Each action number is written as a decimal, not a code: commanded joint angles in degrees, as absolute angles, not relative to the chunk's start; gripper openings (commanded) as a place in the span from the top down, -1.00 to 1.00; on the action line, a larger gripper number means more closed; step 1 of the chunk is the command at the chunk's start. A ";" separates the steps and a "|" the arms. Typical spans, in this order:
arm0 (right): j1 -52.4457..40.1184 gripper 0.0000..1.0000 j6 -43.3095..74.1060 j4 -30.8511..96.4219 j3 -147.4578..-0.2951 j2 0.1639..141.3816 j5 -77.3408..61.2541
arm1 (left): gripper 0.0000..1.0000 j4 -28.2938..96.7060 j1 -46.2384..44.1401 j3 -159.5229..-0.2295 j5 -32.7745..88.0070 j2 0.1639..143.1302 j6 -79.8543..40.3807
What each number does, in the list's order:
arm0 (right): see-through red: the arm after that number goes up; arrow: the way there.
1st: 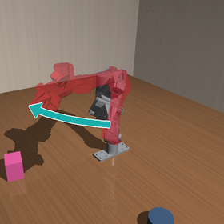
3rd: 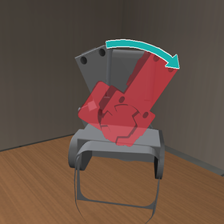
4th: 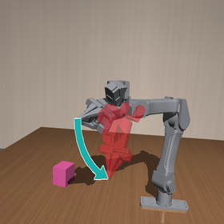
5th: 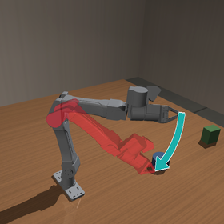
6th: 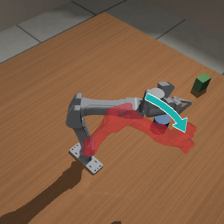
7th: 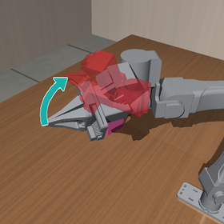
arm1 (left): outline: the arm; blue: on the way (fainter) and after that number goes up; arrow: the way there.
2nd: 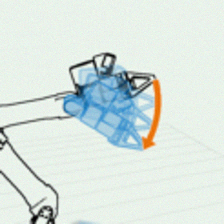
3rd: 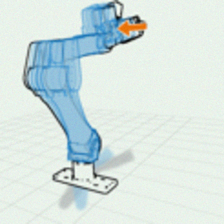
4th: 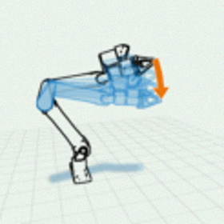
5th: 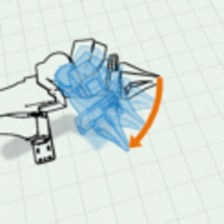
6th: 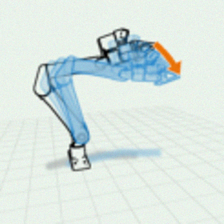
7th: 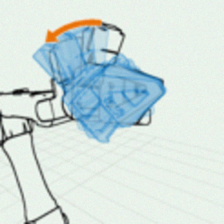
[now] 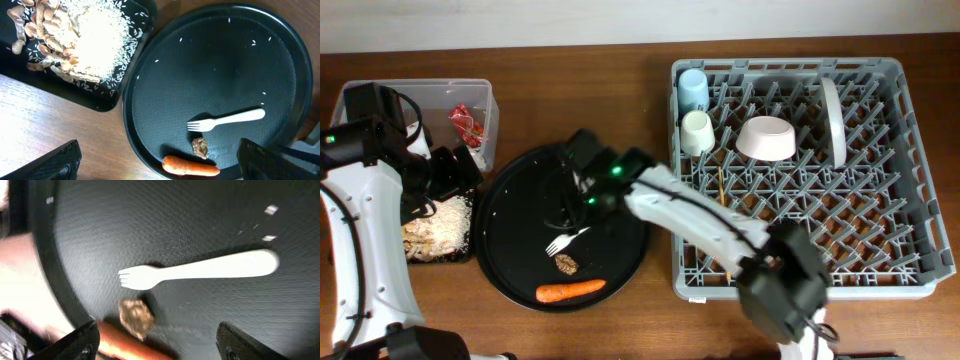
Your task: Sort waste into correct bins and load items into the dishwasher rack
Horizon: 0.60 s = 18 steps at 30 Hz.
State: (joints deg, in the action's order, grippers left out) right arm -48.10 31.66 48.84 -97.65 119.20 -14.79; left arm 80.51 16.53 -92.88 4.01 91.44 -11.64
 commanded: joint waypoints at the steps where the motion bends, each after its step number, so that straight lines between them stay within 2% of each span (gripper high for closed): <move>1: -50.00 -0.54 48.88 45.52 -97.71 123.76 -12.58 | -0.98 80.47 16.67 -92.82 3.64 91.05 -11.97; 3: -50.35 -0.47 54.00 44.93 -97.71 126.13 -11.53 | -0.98 80.44 16.67 -92.82 3.68 91.05 -11.99; 10: -50.24 -0.48 54.13 42.30 -97.71 129.45 -5.28 | -0.98 80.44 16.67 -92.82 4.27 91.05 -11.99; 13: -50.24 -0.41 55.00 42.15 -97.71 131.57 -5.28 | -0.98 80.51 16.67 -92.82 4.27 91.05 -11.99; 18: -50.17 0.29 54.98 42.22 -97.71 131.85 -3.77 | -0.98 80.60 16.67 -92.82 4.27 91.05 -11.97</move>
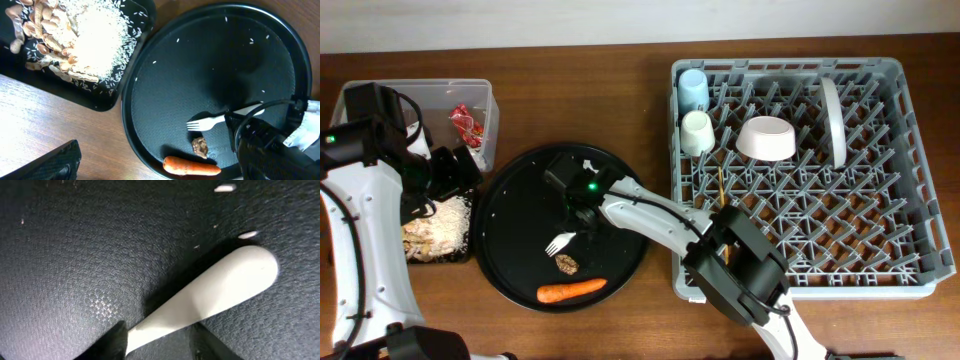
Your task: Sort waste into correct bins and load items into the dishwasher rack
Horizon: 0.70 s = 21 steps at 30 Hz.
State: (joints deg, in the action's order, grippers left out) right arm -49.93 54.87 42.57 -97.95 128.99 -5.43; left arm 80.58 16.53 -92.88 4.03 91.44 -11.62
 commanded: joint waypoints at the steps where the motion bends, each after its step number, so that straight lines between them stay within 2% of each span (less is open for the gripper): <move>1: -50.17 0.30 54.96 42.19 -97.73 131.85 -3.11 | -0.98 80.60 16.67 -92.82 4.27 91.05 -11.99; 4: -49.74 0.34 52.95 42.74 -97.73 131.85 0.75 | -0.98 80.60 16.67 -92.82 4.27 91.05 -11.97; 6: -48.42 0.49 52.77 43.05 -97.76 131.85 0.82 | -0.98 80.62 16.67 -92.82 4.27 91.05 -11.99; 8: -46.44 0.49 52.12 44.93 -99.18 131.83 0.45 | -0.98 80.62 16.67 -92.82 4.27 91.05 -11.99; 11: -46.22 0.39 51.27 53.39 -105.93 131.83 -0.80 | -0.98 80.42 16.67 -92.82 4.27 91.05 -11.99; 12: -47.40 0.32 51.29 55.31 -108.14 131.83 -0.84 | -0.98 80.42 16.67 -92.82 4.27 91.05 -11.97; 13: -48.51 0.14 51.33 55.27 -108.84 131.83 -1.21 | -0.99 80.44 16.67 -92.82 4.27 91.05 -11.97; 17: -53.15 0.02 53.01 52.75 -108.81 131.85 -1.63 | -0.98 80.44 16.67 -92.82 4.29 91.05 -11.99; 21: -53.78 -0.01 54.17 52.71 -108.51 132.27 -0.73 | -0.98 80.47 16.67 -92.82 5.13 91.05 -11.97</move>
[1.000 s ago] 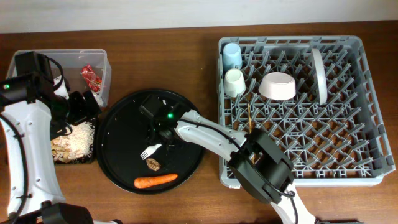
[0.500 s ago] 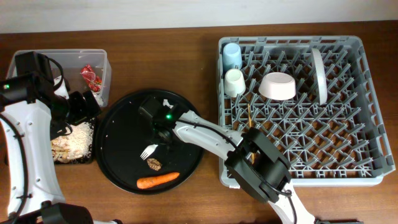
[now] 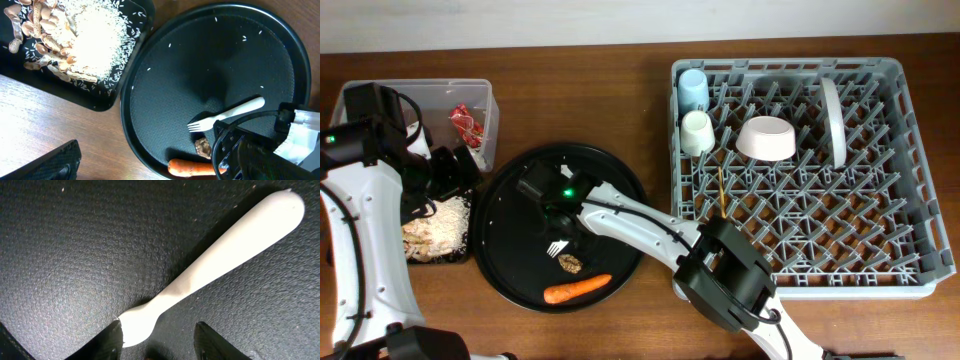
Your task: Sort waste into correct bins and load items into the dishwasher rack
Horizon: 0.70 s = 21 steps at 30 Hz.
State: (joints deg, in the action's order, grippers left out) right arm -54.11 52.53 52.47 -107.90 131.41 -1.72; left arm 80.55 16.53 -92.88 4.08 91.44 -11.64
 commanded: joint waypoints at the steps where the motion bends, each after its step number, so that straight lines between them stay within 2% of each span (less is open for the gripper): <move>1: -53.78 0.00 54.83 52.71 -108.51 132.64 -0.80 | -0.98 80.47 16.67 -92.82 5.10 91.05 -11.97; 3: -54.00 -0.03 54.98 52.40 -108.49 134.26 -0.95 | -0.98 80.47 16.67 -92.82 5.10 91.05 -11.97; 4: -54.19 -0.11 54.96 51.29 -108.49 135.24 -1.30 | -0.98 80.47 16.67 -92.82 5.10 91.05 -11.97; 9: -54.37 -0.16 54.96 48.16 -108.25 135.61 -1.19 | -0.98 80.42 16.67 -92.82 5.13 91.05 -11.97; 11: -54.37 0.06 54.94 48.71 -108.20 135.61 -1.21 | -0.98 80.38 16.67 -92.82 5.10 91.05 -11.97; 12: -54.37 0.35 54.94 49.60 -108.20 135.61 -1.19 | -0.98 80.23 16.67 -92.82 5.13 91.05 -11.97; 17: -54.37 0.70 54.98 50.15 -108.20 135.61 -1.21 | -0.98 80.29 16.67 -92.82 5.13 91.05 -11.97; 19: -54.28 0.67 54.98 50.52 -108.22 135.61 -1.26 | -0.98 80.29 16.67 -92.82 5.13 91.05 -11.97; 21: -54.26 0.54 54.08 48.34 -108.66 135.59 -3.73 | -0.98 80.27 16.67 -92.82 5.13 91.05 -11.97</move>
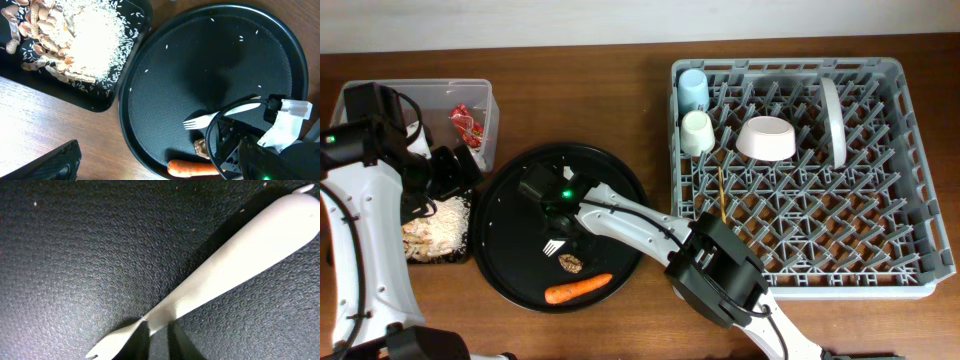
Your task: Sort waste into correct bins and load items into the dishwasher rack
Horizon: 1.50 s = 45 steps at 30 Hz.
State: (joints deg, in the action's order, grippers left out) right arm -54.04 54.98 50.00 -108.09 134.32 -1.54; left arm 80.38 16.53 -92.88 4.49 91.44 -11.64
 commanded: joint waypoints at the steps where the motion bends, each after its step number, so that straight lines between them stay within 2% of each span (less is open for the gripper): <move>1: -54.28 0.44 52.49 47.57 -109.23 135.59 -5.15 | -0.98 80.27 16.67 -92.82 5.13 91.05 -11.97; 4: -54.08 0.33 46.09 51.70 -111.00 135.59 -2.61 | -0.98 80.25 16.67 -92.82 5.13 91.05 -11.97; 5: -53.78 0.18 46.87 53.67 -111.31 135.59 0.43 | -0.99 80.23 16.67 -92.82 5.13 91.05 -11.97; 6: -53.39 0.14 47.33 53.80 -111.31 135.59 0.71 | -0.98 80.20 16.67 -92.82 5.13 91.05 -11.97; 9: -53.04 0.26 61.60 55.53 -111.28 135.59 0.45 | -0.98 80.55 16.67 -92.82 5.13 91.05 -11.97; 12: -54.00 0.10 66.96 53.32 -111.57 135.59 -0.32 | -0.98 80.53 16.67 -92.82 5.15 91.05 -11.99; 17: -54.00 -0.01 67.94 50.13 -112.20 135.59 -1.89 | -0.98 80.66 16.67 -92.82 5.87 91.05 -11.97; 24: -54.06 -0.01 68.01 50.22 -112.18 138.23 -3.38 | -0.98 80.73 16.67 -92.82 6.22 91.05 -11.97; 25: -54.06 0.03 68.01 50.13 -112.18 138.72 -3.49 | -0.98 80.71 16.67 -92.82 6.22 91.05 -11.97; 26: -54.04 0.36 67.99 50.15 -112.18 138.87 -3.40 | -0.98 80.66 16.67 -92.82 6.20 91.05 -11.97; 29: -54.00 0.55 67.83 50.61 -112.18 138.87 -3.40 | -0.98 80.49 16.67 -92.82 6.22 91.05 -11.97; 34: -53.87 0.62 65.87 53.60 -112.20 138.87 -2.39 | -0.98 80.38 16.67 -92.82 6.22 91.05 -11.97; 40: -49.28 0.65 56.25 55.90 -112.64 137.03 -2.33 | -0.98 80.27 16.67 -92.82 6.20 91.05 -11.97; 41: -47.83 0.64 52.42 56.31 -113.23 136.25 -2.70 | -0.98 80.23 16.67 -92.82 6.20 91.05 -11.97; 43: -46.85 0.64 36.05 56.90 -116.71 135.94 -7.01 | -0.99 80.23 16.67 -92.82 6.22 91.05 -11.97; 45: -47.24 0.64 31.86 58.35 -118.10 135.94 -11.70 | -0.98 80.23 16.67 -92.82 6.22 91.05 -11.97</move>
